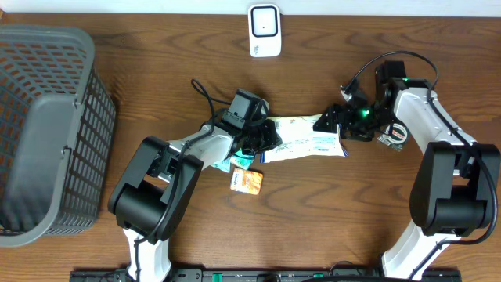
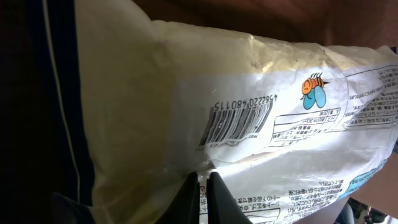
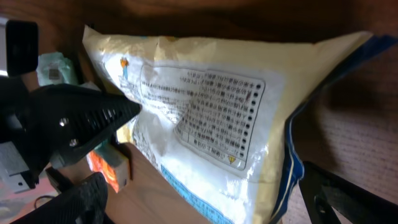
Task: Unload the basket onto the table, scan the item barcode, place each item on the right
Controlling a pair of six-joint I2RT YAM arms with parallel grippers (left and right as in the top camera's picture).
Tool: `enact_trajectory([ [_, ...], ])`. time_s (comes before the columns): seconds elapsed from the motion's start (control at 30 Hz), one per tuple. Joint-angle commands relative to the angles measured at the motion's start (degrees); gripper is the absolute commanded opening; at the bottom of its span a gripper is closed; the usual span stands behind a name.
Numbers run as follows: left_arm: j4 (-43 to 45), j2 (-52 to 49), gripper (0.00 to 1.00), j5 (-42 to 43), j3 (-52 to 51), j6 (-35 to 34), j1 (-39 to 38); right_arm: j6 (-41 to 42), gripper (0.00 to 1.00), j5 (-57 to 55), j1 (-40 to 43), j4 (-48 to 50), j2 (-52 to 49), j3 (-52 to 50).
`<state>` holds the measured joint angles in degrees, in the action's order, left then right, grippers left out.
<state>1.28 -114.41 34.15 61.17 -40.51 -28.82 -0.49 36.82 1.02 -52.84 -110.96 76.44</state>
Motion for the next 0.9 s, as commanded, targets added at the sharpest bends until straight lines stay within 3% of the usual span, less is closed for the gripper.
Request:
enact_trajectory([
  [0.0,-1.14,-2.67,0.07,-2.67,-0.68,-0.31,0.02,1.31,0.93,1.75,-1.4,1.11,0.04,-0.98],
  [0.43,-1.09,-2.67,0.07,-2.67,-0.68,-0.31,0.02,8.17,0.93,2.56,-4.07,12.61,0.04,-8.83],
  [0.53,-1.09,-2.67,0.07,-2.64,-0.68,-0.31,0.02,13.14,0.88,2.58,-4.07,19.5,0.04,-12.59],
  [0.6,-1.14,-2.67,0.07,-2.67,-0.68,-0.31,0.02,15.02,0.81,2.58,-4.07,23.1,0.04,-14.38],
  [0.8,-1.09,-2.64,0.07,-2.67,-0.68,0.13,0.02,15.21,0.29,2.78,-4.13,26.8,0.04,-16.26],
  [0.87,-1.11,-2.62,0.07,-2.64,-0.68,0.13,0.02,15.21,0.19,2.78,-4.13,26.95,0.04,-16.26],
])
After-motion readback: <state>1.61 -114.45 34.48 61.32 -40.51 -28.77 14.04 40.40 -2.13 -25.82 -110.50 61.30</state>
